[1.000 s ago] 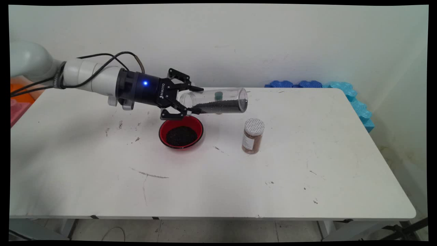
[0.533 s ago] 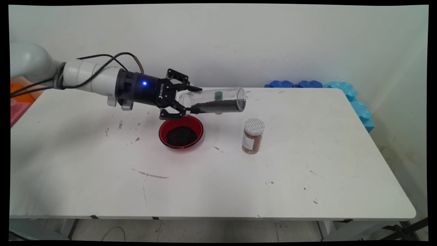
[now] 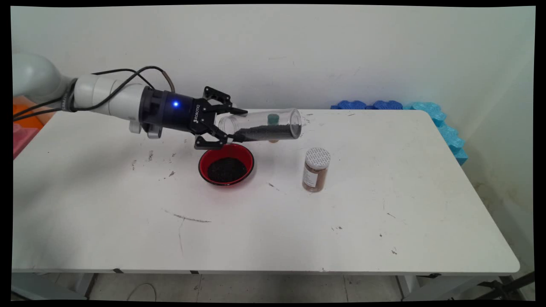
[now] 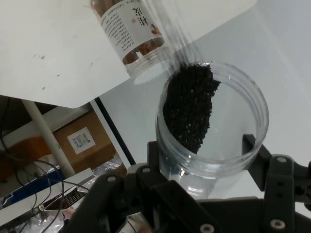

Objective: Pour the black seasoning powder in the red bowl

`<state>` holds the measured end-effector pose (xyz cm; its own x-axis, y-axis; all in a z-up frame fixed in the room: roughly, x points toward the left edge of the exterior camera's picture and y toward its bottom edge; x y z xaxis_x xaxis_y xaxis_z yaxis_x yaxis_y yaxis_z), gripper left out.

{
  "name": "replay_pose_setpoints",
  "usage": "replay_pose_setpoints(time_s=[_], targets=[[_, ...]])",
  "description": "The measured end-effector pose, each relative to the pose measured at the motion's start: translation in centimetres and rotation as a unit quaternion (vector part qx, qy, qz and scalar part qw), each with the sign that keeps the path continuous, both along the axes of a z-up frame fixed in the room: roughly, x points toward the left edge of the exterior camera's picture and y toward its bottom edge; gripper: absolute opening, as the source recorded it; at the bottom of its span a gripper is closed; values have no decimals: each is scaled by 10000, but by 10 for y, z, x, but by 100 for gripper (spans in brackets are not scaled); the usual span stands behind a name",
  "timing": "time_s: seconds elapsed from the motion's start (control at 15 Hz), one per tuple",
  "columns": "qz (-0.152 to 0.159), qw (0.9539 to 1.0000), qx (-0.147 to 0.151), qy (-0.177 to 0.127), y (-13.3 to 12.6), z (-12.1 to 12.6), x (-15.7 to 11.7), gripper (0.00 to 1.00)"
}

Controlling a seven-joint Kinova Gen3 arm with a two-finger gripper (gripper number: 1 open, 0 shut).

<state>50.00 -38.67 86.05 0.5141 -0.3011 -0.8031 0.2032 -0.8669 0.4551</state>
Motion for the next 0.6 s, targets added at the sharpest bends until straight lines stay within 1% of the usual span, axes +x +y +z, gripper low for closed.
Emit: replay_pose_setpoints(time_s=[0.6], targets=[[42,9998,128,120,3,1,4,0]])
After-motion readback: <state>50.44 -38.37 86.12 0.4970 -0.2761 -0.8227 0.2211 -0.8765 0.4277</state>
